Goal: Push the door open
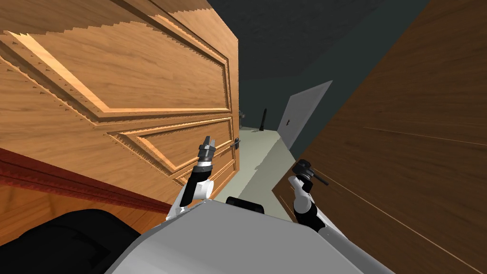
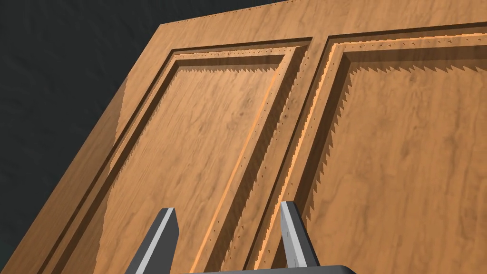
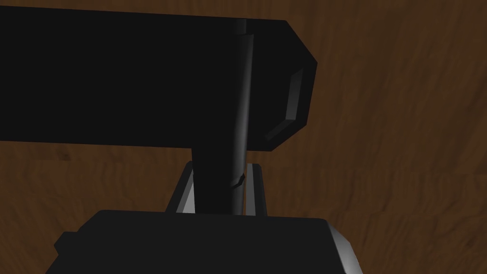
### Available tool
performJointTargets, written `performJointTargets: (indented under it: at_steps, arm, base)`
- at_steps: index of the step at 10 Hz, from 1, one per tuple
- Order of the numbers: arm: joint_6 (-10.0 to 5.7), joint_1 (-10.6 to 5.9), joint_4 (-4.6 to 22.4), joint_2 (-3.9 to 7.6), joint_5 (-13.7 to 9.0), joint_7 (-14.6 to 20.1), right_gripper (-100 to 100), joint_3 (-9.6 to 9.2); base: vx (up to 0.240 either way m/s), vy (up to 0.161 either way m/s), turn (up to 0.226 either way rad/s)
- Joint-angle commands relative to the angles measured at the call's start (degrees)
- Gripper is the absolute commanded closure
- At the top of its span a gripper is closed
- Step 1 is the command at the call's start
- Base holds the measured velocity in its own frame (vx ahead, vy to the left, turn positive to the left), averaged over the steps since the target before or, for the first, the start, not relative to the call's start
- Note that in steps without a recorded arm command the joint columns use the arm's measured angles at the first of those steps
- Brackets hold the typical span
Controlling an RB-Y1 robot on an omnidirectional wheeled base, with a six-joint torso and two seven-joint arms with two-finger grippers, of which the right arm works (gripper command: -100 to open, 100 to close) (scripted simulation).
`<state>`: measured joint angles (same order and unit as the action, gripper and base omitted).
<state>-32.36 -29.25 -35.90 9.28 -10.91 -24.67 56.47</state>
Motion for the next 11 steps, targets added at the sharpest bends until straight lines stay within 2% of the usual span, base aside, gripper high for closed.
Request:
performJointTargets:
  at_steps: [1,3,6,8,9,11]
  arm:
    - [-1.76,-0.78,0.8,0.53,-0.4,-1.9,100,2.23]
    - [-2.03,-1.04,0.8,0.29,-0.6,-2.5,100,2.93]
    - [-3.33,-2.23,0.7,-0.86,-1.2,-5.8,100,6.21]
    - [-3.57,-2.45,0.7,-1.07,-1.3,-6.3,100,6.81]
    - [-4.23,-3.05,0.7,-1.66,-1.6,-8.0,100,8.47]
    - [-4.94,-3.71,0.6,-2.29,-1.9,-9.8,100,10.28]
  base:
    - [0.14,-0.092,-0.048]
    - [0.111,-0.043,-0.034]
    - [0.147,-0.064,-0.065]
    - [0.108,-0.055,-0.026]
    - [0.122,-0.071,-0.055]
    - [0.169,-0.057,-0.058]
